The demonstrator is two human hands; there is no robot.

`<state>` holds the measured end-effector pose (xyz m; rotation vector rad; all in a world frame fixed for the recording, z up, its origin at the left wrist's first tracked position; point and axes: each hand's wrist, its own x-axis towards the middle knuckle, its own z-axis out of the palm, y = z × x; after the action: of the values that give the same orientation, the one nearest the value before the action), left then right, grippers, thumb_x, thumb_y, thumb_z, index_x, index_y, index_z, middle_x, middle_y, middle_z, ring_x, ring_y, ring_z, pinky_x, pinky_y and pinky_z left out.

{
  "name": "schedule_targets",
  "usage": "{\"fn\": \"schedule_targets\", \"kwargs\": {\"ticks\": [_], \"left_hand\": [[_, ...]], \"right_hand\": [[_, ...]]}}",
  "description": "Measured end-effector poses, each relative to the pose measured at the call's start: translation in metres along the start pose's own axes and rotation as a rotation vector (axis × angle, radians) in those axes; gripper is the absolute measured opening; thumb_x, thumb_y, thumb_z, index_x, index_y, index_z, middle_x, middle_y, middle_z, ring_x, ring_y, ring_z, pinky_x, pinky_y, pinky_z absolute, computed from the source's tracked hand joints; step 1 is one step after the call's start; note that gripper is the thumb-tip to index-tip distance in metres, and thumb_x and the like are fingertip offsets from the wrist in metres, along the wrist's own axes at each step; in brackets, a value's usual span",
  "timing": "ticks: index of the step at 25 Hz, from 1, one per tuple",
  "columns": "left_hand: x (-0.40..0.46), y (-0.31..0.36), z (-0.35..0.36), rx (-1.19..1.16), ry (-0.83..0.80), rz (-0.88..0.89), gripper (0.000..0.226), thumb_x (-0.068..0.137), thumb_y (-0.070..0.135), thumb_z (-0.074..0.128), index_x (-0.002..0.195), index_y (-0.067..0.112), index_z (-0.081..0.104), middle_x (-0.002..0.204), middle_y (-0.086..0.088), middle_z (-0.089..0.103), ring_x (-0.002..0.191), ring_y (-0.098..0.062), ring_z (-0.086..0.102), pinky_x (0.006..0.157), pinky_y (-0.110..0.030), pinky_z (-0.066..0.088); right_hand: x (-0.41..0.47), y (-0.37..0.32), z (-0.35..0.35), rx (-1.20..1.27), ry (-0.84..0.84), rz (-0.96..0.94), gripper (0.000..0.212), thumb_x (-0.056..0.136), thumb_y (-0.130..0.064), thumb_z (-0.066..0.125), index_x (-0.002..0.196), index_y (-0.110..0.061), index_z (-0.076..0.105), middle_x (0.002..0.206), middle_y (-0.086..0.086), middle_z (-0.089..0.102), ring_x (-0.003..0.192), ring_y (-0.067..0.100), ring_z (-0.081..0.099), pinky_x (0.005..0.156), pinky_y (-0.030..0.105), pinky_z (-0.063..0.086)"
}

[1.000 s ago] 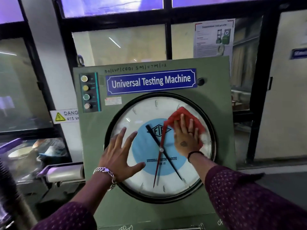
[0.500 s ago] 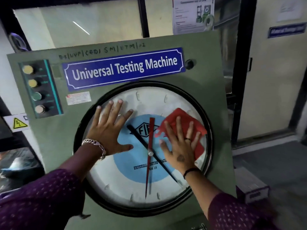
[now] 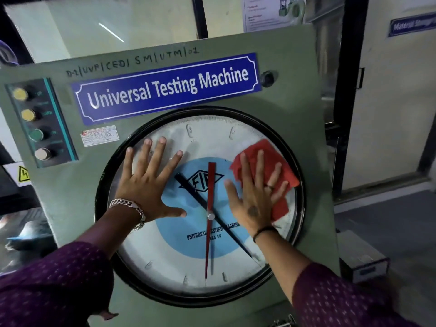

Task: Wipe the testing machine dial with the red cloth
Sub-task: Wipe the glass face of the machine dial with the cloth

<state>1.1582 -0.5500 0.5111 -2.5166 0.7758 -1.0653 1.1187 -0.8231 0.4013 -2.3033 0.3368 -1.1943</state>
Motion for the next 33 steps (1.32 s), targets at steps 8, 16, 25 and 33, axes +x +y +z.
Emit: {"fn": "schedule_targets", "kwargs": {"ticks": [8,16,25,33], "left_hand": [[0.000,0.005,-0.001,0.011,-0.039,-0.026,0.160,0.047,0.111,0.054,0.178,0.033,0.004,0.185,-0.012,-0.017,0.168,-0.041,-0.021,0.131,-0.074,-0.007],[-0.002,0.006,0.002,0.024,-0.025,-0.045,0.159,0.048,0.112,0.049,0.178,0.033,-0.001,0.185,-0.012,-0.018,0.169,-0.043,-0.017,0.130,-0.067,-0.019],[-0.003,0.006,0.005,0.028,-0.009,-0.041,0.158,0.049,0.112,0.046,0.178,0.032,0.001,0.185,-0.013,-0.016,0.169,-0.046,-0.011,0.130,-0.070,-0.015],[-0.004,0.007,0.010,0.024,0.019,-0.037,0.159,0.048,0.114,0.047,0.178,0.034,0.006,0.186,-0.012,-0.012,0.170,-0.046,-0.008,0.131,-0.074,-0.006]], "right_hand": [[-0.039,0.030,0.002,-0.078,-0.055,-0.233,0.084,0.099,-0.086,0.039,0.173,-0.057,0.013,0.189,-0.013,0.003,0.173,0.045,-0.006,0.128,0.084,0.004],[-0.070,0.030,0.010,-0.110,-0.101,-0.292,0.085,0.097,-0.087,0.036,0.172,-0.058,0.010,0.188,-0.011,-0.001,0.172,0.047,-0.007,0.126,0.086,0.005],[-0.038,0.001,0.011,-0.121,-0.048,-0.274,0.085,0.098,-0.090,0.030,0.174,-0.053,0.019,0.189,-0.005,0.005,0.171,0.051,-0.001,0.127,0.086,0.001],[0.017,-0.048,0.003,0.111,0.025,0.093,0.085,0.098,-0.092,0.009,0.174,-0.054,0.017,0.189,-0.007,-0.003,0.171,0.050,-0.006,0.127,0.084,-0.008]]}}
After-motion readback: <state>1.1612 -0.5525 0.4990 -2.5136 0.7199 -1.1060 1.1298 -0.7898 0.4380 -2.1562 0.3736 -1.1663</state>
